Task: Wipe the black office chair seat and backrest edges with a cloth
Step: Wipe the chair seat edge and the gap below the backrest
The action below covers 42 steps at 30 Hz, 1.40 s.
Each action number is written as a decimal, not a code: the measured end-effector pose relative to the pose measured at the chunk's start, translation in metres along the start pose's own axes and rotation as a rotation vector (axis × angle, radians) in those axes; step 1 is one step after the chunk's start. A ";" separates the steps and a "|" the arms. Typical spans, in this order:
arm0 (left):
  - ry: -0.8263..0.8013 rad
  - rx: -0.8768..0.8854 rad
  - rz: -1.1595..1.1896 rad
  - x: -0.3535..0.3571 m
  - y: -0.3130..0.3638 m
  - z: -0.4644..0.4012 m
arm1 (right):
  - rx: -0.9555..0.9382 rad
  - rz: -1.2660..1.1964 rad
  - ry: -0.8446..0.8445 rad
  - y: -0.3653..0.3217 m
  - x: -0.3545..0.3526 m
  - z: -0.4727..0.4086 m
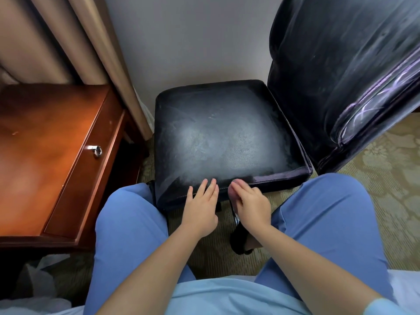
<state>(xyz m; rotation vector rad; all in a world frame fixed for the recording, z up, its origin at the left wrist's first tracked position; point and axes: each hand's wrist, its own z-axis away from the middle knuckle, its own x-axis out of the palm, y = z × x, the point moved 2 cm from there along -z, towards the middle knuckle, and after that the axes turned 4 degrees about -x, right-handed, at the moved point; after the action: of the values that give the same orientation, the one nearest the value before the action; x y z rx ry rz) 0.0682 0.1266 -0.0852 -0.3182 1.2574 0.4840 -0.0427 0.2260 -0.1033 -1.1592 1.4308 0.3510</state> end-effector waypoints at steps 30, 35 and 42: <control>0.021 -0.036 0.135 -0.011 0.005 -0.004 | 0.407 -0.029 -0.048 0.006 -0.007 0.000; 0.032 -0.022 0.146 -0.010 0.003 -0.005 | 0.502 -0.103 -0.006 0.019 -0.016 -0.027; 0.082 0.011 0.153 -0.008 0.007 -0.003 | 0.508 -0.056 -0.011 0.013 -0.011 -0.004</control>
<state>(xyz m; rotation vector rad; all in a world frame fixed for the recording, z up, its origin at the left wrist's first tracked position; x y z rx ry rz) 0.0605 0.1297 -0.0785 -0.2358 1.3697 0.5996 -0.0577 0.2339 -0.0980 -0.7770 1.3696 -0.0491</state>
